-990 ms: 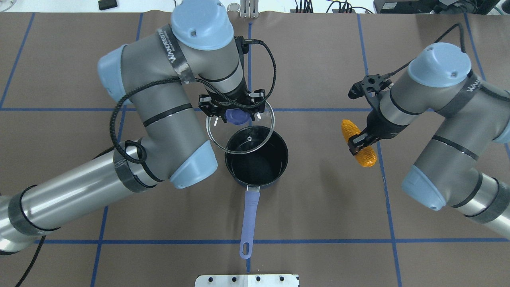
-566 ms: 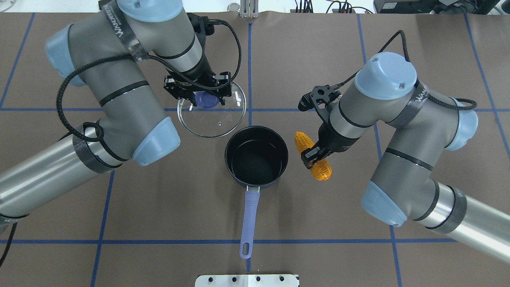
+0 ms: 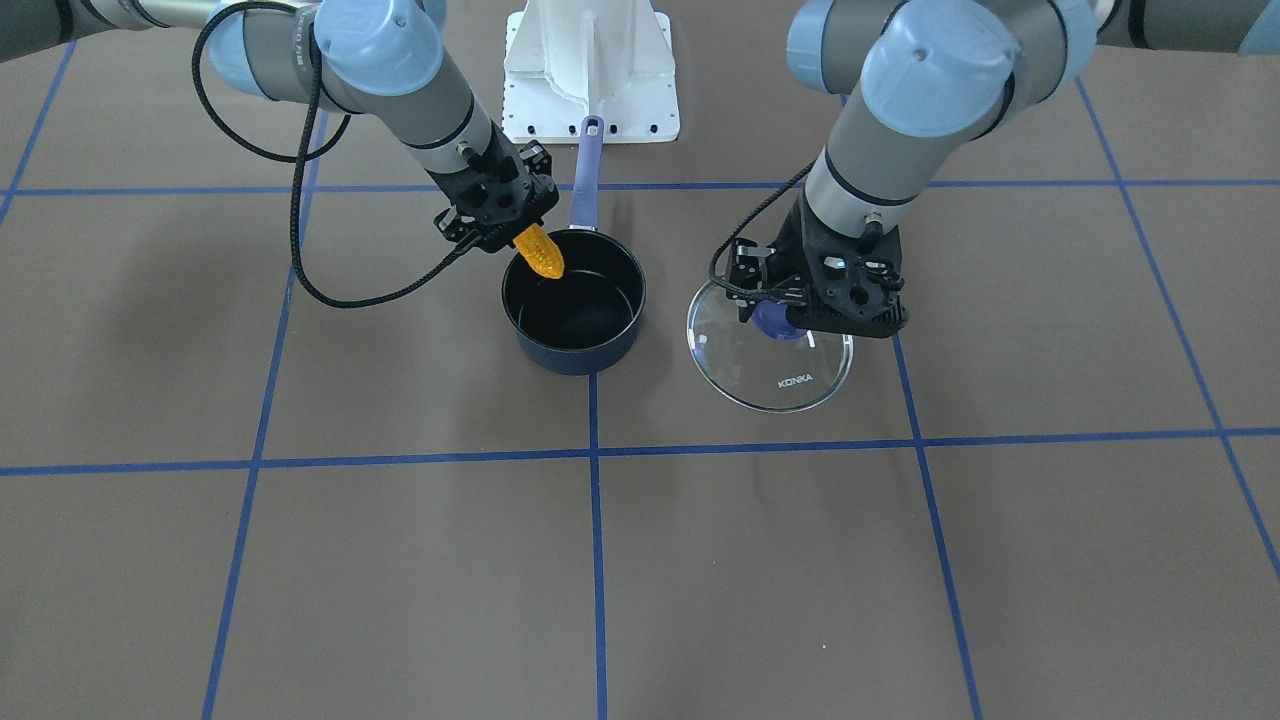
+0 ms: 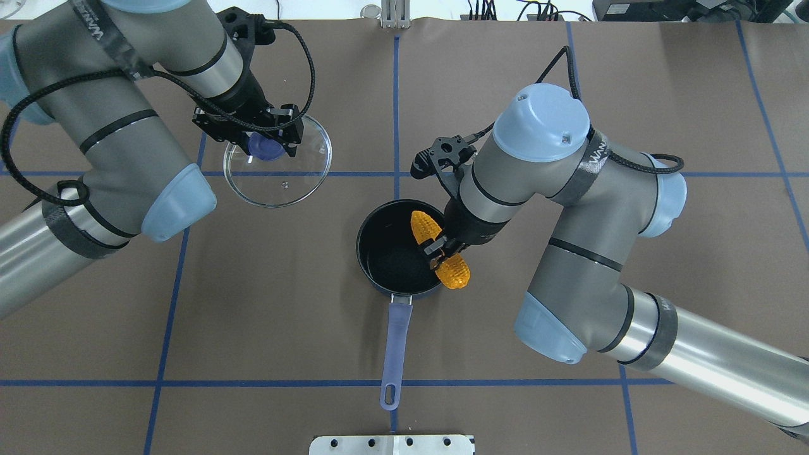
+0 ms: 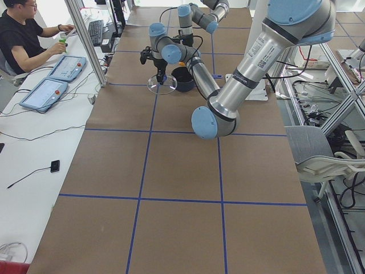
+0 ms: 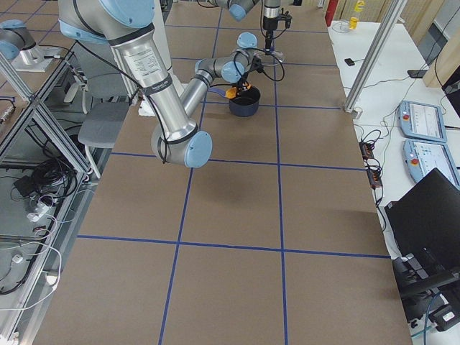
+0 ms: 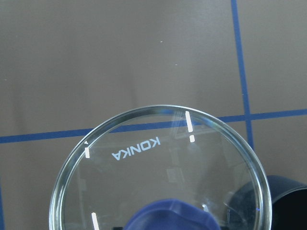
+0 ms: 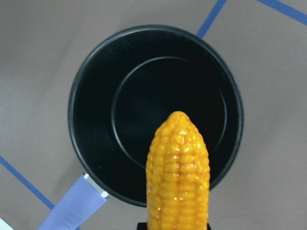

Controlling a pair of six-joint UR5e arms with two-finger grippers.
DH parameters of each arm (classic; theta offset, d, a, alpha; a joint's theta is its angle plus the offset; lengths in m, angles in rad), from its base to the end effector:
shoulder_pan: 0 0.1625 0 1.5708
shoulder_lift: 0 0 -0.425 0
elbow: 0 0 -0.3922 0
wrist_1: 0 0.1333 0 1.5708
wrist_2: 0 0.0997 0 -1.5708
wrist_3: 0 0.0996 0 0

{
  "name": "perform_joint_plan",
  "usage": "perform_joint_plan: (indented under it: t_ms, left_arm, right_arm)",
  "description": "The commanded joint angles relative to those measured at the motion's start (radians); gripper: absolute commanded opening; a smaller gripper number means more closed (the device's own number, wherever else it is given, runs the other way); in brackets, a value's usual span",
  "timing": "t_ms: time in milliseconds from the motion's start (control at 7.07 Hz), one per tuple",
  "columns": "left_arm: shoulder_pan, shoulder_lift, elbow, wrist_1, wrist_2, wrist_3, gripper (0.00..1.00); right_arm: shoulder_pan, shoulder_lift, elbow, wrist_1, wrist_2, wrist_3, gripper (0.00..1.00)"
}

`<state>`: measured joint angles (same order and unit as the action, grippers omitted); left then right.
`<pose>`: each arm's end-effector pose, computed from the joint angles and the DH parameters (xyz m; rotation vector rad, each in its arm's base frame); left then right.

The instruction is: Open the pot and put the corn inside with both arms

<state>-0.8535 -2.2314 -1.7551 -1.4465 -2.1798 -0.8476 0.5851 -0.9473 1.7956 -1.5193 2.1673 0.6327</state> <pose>0.3697 -0.5400 0.2004 0.0843 0.9032 0.0981 -0.4858 -0.4146 0.1865 0.2027 -1.0276 -0.5886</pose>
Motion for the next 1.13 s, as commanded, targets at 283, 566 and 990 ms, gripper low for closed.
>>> perform_joint_plan:
  t_ms: [283, 566, 990]
  left_arm:
    - [-0.094, 0.197, -0.032, -0.024, -0.011, 0.270, 0.66]
    - [-0.113, 0.339, -0.021, -0.157, -0.025, 0.324, 0.69]
    - [-0.111, 0.375, 0.141, -0.326, -0.101, 0.326, 0.71]
  right_arm:
    - [-0.001, 0.054, -0.110, 0.180, -0.021, 0.096, 0.82]
    - [0.076, 0.058, -0.101, 0.154, 0.049, 0.093, 1.00]
    - [0.200, 0.042, -0.078, 0.070, 0.123, 0.073, 1.00]
